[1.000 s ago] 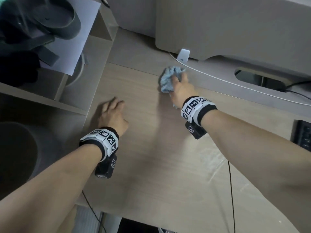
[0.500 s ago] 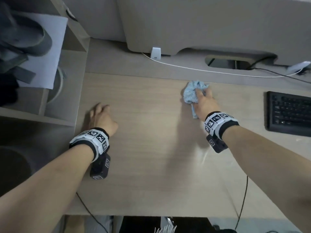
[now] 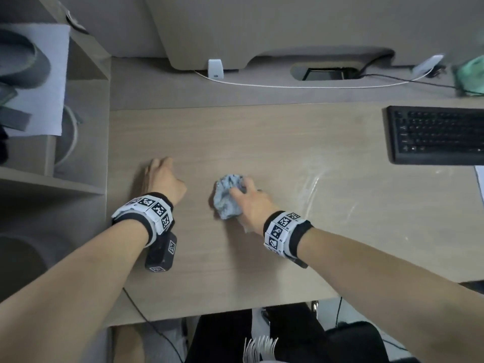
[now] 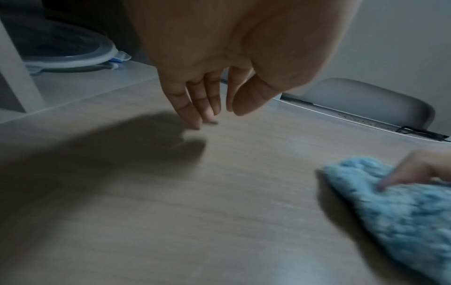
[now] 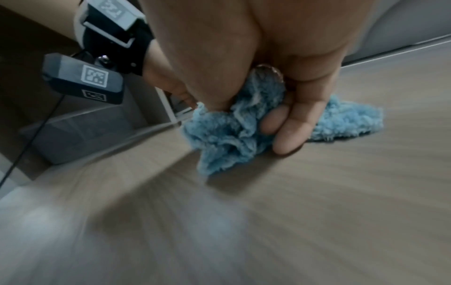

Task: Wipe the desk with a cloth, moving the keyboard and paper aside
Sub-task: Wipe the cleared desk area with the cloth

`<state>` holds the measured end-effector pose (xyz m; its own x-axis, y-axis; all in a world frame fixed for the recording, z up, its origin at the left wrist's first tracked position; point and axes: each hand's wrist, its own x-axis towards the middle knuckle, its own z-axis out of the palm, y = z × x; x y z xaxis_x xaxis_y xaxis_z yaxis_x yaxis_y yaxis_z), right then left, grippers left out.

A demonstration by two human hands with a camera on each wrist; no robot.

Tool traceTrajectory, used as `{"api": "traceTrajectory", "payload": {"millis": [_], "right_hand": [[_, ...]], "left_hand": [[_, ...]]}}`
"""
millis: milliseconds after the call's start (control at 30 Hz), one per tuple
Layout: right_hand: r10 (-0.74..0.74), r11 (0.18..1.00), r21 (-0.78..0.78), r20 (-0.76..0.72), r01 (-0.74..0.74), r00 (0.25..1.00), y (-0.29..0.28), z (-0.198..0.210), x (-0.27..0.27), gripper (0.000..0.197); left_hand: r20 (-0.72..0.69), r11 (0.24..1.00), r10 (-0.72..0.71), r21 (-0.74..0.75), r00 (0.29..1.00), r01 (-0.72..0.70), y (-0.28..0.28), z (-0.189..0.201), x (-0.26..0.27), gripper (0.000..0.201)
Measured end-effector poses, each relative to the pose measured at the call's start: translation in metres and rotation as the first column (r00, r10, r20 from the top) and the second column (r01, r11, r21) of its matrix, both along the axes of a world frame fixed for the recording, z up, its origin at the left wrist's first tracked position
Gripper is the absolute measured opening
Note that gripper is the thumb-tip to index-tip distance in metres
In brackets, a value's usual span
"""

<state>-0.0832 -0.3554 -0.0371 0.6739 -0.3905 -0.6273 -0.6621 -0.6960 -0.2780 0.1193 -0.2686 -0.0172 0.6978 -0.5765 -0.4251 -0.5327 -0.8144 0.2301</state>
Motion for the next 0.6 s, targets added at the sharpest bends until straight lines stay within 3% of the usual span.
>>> {"api": "traceTrajectory", "payload": {"millis": [167,367,600], "right_hand": [[-0.261,0.957,-0.151,-0.087,0.246,0.961,-0.058,0.005,-0.083,0.058],[-0.56,0.806,-0.307,-0.121,0.506,0.819,-0.107,0.004,-0.173,0.057],[-0.69,0.717,-0.285,-0.162,0.637,0.705,-0.161,0.015,-0.251,0.062]], "left_hand": [[-0.029,0.999,-0.024,-0.031,0.999,0.023,-0.018,0.002,-0.018,0.05],[-0.091,0.987,-0.147,-0.073,0.985,0.141,-0.055,0.005,-0.057,0.052],[-0.194,0.966,-0.251,-0.116,0.948,0.232,-0.119,0.011,-0.125,0.038]]}}
